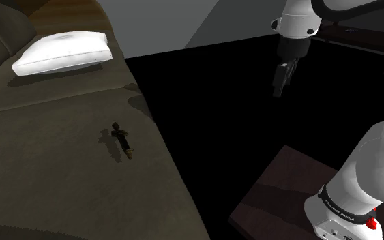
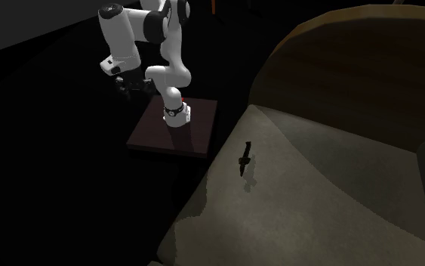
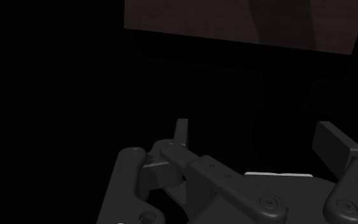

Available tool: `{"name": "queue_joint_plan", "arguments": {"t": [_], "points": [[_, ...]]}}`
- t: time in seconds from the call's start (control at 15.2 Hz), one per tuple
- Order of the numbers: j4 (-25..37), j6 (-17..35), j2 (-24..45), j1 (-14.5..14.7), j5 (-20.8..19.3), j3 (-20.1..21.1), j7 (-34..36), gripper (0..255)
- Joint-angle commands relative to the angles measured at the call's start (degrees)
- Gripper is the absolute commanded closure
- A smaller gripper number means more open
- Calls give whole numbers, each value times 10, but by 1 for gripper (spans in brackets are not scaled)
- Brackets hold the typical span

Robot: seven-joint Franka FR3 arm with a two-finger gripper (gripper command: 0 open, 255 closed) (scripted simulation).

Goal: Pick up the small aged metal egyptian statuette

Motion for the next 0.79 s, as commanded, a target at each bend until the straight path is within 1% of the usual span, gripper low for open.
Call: {"name": "queue_joint_plan", "arguments": {"t": [0.0, 0.4, 0.73], "points": [[0, 0, 0, 0, 0, 0, 0, 0], [30, 21, 43, 20, 53, 82, 108, 0], [76, 41, 101, 29, 82, 148, 197, 0]]}}
